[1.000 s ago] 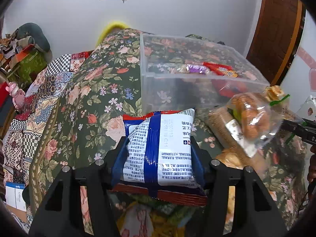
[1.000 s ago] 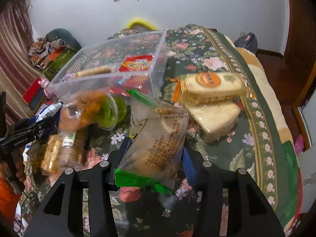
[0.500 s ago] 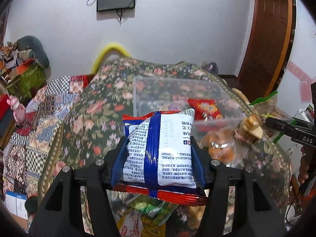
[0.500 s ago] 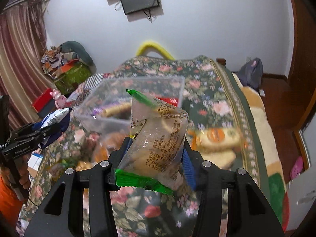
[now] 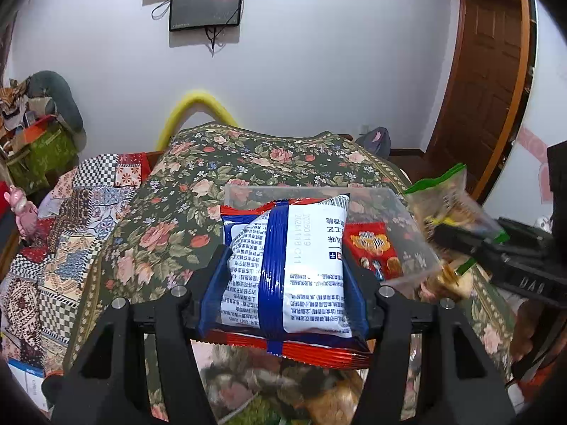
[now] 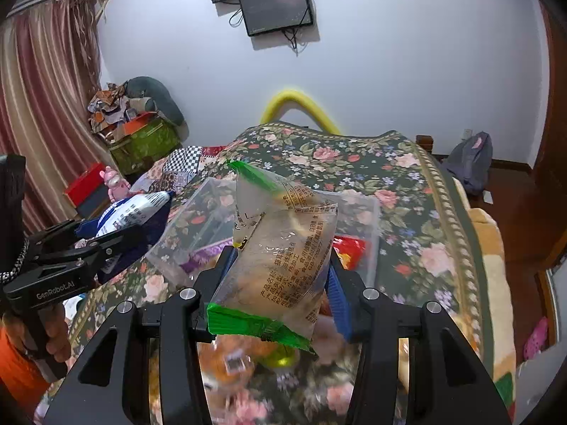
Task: Organize snacks
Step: 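Release the blue-white packet into the box with left tool while right tool releases bread bag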
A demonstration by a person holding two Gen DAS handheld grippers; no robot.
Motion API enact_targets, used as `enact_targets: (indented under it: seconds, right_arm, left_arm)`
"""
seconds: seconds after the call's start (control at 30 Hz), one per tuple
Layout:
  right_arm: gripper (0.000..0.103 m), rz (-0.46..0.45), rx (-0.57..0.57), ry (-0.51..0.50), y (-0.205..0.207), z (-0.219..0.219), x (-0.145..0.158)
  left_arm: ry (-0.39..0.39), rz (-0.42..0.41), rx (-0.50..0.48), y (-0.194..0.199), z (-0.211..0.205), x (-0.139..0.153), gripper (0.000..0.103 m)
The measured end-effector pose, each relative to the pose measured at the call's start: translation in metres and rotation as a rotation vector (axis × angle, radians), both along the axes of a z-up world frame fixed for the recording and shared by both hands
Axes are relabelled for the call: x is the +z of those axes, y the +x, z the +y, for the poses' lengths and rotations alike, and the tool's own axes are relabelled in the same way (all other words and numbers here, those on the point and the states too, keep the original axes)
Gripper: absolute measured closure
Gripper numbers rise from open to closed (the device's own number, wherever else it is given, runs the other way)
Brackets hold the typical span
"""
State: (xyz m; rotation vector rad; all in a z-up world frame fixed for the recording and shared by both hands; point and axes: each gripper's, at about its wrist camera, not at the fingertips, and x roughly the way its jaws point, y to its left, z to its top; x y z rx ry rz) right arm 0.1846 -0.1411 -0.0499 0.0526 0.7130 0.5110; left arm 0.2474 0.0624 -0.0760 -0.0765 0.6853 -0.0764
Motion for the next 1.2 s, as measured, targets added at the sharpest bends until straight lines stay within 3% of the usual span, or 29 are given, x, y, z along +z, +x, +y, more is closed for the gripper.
enact_targets:
  seconds: [0.43,0.7,0.83,0.97,1.2]
  right_arm:
    - [0.058,0.099,0.038,-0.057,0.047,0.038,-0.031]
    - [0.056,0.148,0.062,-0.088,0.053,0.048,-0.043]
    - [0.054,0.133,0.066,-0.106,0.051,0.049,-0.042]
    - [0.045,0.116,0.067,-0.100,0.046,0.045,-0.035]
    - [0.043,0.064,0.078,-0.081,0.025,0.033,-0.015]
  left_arm:
    - [0.004,0.087,0.008,0.061,-0.003,-0.031,0.044]
    - [0.021,0.124,-0.004,0.081,-0.007,-0.044,0.044]
    - [0.026,0.120,0.002,0.080,-0.008,-0.044,0.044]
    - [0.012,0.115,0.001,0.073,-0.005,-0.039,0.043]
    - [0.012,0.061,-0.007,0.044,0.000,-0.016,0.041]
